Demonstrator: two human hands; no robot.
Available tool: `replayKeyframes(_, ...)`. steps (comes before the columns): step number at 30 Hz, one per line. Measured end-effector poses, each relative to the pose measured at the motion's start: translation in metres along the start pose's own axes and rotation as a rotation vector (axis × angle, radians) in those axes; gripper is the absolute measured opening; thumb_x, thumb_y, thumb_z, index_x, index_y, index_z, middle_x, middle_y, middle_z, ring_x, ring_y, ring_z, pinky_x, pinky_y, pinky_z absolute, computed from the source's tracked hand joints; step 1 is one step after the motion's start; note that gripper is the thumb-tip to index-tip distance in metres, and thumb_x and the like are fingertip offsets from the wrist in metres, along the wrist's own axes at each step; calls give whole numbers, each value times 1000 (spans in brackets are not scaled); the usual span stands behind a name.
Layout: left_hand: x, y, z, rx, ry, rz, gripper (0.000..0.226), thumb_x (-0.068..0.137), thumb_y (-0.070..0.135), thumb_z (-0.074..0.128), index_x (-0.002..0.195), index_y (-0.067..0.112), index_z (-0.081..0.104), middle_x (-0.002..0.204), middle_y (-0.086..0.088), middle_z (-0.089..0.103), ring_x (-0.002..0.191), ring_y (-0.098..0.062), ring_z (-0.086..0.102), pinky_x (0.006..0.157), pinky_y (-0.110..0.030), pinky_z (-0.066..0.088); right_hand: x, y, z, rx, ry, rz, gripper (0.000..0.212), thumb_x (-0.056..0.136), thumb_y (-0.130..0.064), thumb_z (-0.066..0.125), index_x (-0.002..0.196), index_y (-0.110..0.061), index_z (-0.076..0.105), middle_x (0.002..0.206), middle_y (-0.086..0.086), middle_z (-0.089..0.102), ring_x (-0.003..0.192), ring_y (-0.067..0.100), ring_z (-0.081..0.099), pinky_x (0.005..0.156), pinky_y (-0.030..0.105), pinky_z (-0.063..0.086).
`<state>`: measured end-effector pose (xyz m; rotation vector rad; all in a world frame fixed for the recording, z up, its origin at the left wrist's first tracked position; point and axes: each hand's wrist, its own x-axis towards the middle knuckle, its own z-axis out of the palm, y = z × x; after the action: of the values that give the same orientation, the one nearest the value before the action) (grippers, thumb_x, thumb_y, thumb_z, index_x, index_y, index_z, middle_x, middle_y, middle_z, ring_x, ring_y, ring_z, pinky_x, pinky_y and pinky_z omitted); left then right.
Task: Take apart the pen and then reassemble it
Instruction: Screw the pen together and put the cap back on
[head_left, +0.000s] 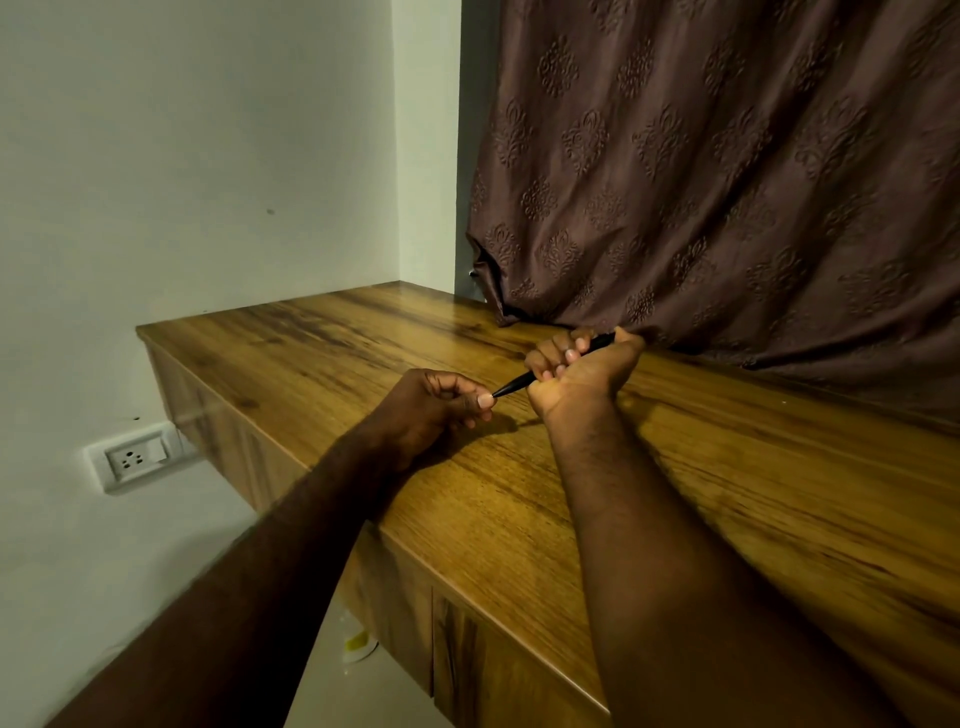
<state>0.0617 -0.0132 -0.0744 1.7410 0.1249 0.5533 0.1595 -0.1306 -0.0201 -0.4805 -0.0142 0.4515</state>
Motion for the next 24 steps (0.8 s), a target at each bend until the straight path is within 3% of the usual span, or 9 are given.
replayKeyframes(8, 2, -2, 1, -11, 20, -10, 8, 80, 6, 68, 76, 11, 71, 60, 4, 71, 52, -1, 56, 53, -13, 45, 6, 3, -4, -14, -64, 31, 55, 83, -62, 34, 51, -17, 35, 39, -5, 26, 31, 12, 19, 37, 15, 15)
replayKeyframes(15, 1, -1, 0, -25, 73, -53, 8, 87, 7, 63, 80, 5, 67, 59, 4, 68, 52, -3, 54, 53, -15, 43, 11, 13, -9, -157, 115, -10, 41, 94, -39, 35, 65, -12, 45, 60, 3, 41, 49, 18, 39, 52, 28, 40)
replayKeyframes(20, 3, -2, -3, -81, 197, -81, 13, 93, 9, 56, 83, 11, 64, 67, -2, 68, 55, -7, 56, 52, -17, 45, 25, 21, -25, -560, 170, -111, 36, 97, -34, 40, 78, -12, 61, 62, 0, 47, 50, 12, 41, 46, 24, 32)
replayKeyframes(24, 6, -4, -8, -117, 304, -85, 12, 90, 7, 58, 80, 12, 63, 69, -6, 68, 55, -10, 58, 52, -21, 45, 29, 24, -28, -655, 164, -122, 17, 93, -11, 49, 102, -8, 63, 73, 3, 53, 54, 11, 46, 46, 24, 39)
